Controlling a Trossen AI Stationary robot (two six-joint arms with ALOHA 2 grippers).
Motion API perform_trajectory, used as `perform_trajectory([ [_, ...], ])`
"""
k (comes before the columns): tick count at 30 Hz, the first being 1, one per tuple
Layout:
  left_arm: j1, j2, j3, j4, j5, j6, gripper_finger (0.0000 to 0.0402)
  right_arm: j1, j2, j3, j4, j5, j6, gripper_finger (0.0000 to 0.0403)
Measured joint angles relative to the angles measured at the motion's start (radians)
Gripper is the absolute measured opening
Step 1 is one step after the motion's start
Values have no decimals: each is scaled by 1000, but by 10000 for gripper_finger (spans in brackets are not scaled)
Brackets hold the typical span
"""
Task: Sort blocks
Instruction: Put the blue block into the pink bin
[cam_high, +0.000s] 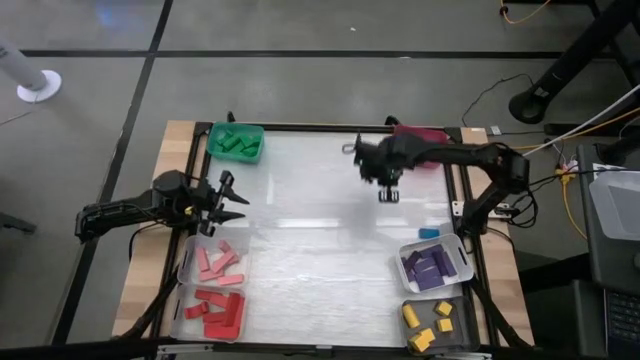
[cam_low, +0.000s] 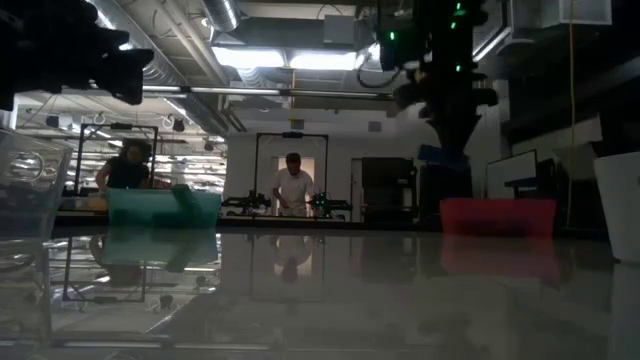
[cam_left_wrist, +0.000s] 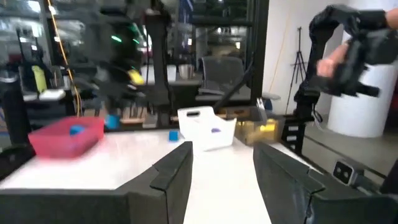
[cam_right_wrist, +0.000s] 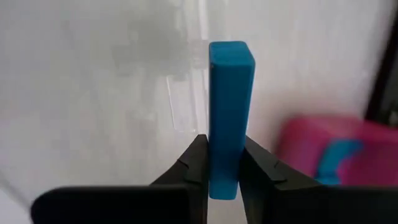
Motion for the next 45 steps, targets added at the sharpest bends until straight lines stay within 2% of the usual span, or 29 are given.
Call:
perform_trajectory([
  [7,0,0,0,-95,0,-21,159,-268,0,0,-27,86,-41,84],
  [10,0,1,1,-124,-1,-48,159,-375,0,0,-26,126,-77,75],
  [15,0,1,2,-125,-1,-58,159,-509,3,0,-20,125,-102,61],
  [21,0,1,2,-126,-1,-60,159,-584,3,0,-24,74,-101,116],
  [30,0,1,1,-127,0,-60,159,-585,3,-1,-21,46,-100,211],
  [34,0,1,1,-127,0,-60,159,-562,2,-1,-38,32,30,228],
  [36,0,1,1,-127,0,-60,159,-539,-7,-1,-50,-26,70,228],
  [42,0,1,1,-127,0,-60,159,-407,-132,-1,-2,-319,118,228],
  [45,0,1,1,-127,0,-60,159,-320,-228,-1,72,-338,155,228],
])
